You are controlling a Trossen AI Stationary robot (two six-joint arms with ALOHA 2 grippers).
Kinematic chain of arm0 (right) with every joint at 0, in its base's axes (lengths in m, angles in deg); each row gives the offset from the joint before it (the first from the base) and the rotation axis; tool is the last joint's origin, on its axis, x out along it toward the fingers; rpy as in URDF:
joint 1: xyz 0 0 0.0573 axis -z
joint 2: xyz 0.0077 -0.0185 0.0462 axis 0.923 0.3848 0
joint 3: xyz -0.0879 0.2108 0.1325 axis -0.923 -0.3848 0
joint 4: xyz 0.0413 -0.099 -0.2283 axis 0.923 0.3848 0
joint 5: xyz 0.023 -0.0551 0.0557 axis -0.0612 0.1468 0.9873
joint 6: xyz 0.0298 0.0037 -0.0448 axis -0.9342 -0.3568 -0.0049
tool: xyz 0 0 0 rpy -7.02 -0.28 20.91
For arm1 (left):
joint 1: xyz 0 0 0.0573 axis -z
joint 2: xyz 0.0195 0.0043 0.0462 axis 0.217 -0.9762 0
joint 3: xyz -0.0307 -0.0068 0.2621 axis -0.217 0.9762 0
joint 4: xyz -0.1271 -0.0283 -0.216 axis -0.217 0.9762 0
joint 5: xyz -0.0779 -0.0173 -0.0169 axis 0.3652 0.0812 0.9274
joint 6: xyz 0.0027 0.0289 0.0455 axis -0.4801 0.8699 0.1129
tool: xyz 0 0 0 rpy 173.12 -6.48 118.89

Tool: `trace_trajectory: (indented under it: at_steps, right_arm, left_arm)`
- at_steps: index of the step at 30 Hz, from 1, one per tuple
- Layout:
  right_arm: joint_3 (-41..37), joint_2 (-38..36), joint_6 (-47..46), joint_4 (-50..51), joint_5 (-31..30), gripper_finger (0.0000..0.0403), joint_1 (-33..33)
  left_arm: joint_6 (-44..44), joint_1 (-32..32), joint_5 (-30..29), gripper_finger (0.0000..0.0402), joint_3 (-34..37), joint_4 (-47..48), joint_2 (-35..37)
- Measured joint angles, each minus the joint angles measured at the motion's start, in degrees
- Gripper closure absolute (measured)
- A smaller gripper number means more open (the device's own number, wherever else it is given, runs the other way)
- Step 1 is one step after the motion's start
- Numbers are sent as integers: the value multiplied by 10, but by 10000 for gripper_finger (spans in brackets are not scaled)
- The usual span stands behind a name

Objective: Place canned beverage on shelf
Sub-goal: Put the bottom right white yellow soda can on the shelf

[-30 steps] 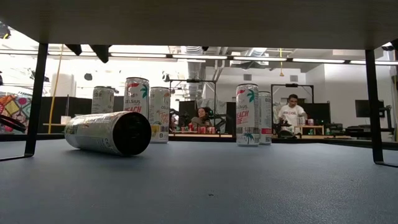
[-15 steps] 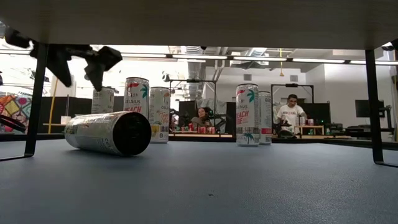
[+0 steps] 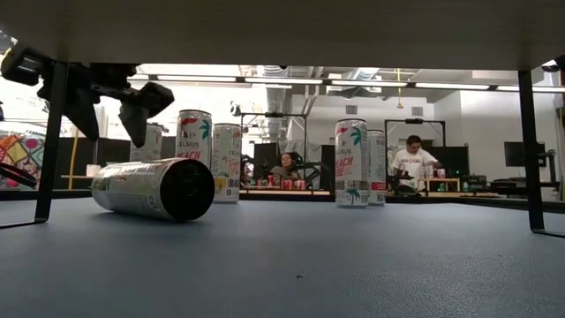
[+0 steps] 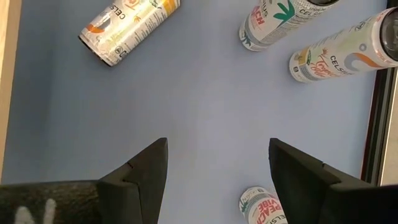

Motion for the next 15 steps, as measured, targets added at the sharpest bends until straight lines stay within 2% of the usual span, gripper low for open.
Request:
trace_trajectory:
  at_steps: [15]
  right_arm:
    - [0,0,2,-1,0,148,-1]
  left_arm:
    - [-6,17,-26,141,0,-47,-109]
